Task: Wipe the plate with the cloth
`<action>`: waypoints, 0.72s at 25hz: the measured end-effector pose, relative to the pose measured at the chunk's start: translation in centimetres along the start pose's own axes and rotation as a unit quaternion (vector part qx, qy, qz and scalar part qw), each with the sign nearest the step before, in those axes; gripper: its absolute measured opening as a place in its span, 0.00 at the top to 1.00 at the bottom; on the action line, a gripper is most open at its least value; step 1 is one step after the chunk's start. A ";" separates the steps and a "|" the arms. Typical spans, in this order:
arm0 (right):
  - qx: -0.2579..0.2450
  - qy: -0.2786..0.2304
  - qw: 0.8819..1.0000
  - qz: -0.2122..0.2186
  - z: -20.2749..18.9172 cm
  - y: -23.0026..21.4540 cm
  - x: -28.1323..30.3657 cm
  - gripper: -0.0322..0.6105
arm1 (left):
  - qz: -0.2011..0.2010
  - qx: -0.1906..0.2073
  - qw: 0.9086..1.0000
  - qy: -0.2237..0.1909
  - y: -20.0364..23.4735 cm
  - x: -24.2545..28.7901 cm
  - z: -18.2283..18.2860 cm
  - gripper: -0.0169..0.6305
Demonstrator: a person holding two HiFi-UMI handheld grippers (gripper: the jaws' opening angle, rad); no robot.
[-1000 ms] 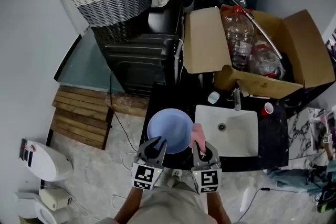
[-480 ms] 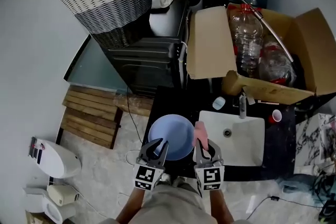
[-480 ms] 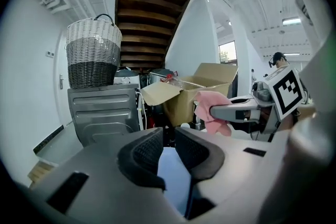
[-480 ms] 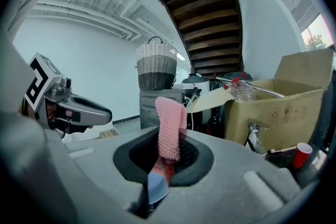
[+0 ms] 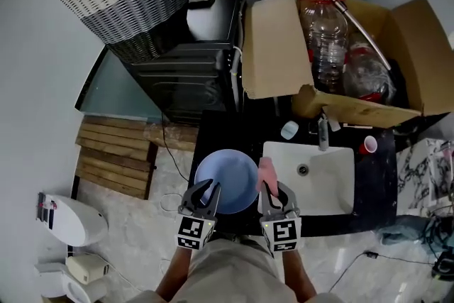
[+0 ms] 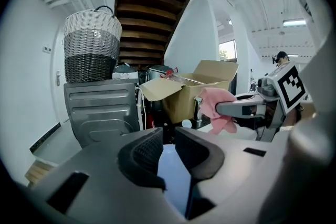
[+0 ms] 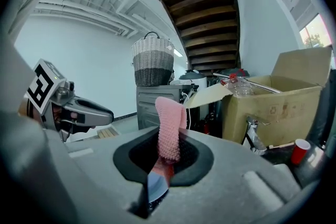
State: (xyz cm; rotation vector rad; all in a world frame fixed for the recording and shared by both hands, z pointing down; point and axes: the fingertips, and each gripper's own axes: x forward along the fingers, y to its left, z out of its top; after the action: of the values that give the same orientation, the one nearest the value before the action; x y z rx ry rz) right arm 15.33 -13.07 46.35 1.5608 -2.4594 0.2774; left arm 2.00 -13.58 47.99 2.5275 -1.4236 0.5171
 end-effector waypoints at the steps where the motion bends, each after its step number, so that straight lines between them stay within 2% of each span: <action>1: 0.000 0.004 1.000 -0.001 -0.1 0.1 0.2 0.91 | -0.003 -0.003 1.000 0.001 0.3 0.3 -0.1 0.87; 7: 0.000 0.032 0.999 0.003 -1.3 1.4 2.2 0.91 | -0.013 -0.010 1.000 0.001 2.4 1.8 -0.8 0.87; 18: 0.001 0.076 0.997 0.019 -3.2 4.1 7.0 0.91 | -0.031 -0.036 0.998 0.032 5.5 3.4 -3.7 0.87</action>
State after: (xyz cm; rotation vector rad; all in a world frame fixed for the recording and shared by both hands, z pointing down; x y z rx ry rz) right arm 8.97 -16.53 51.18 1.4377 -2.3752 0.3906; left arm -1.84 -17.92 52.74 2.4683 -1.3128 0.5213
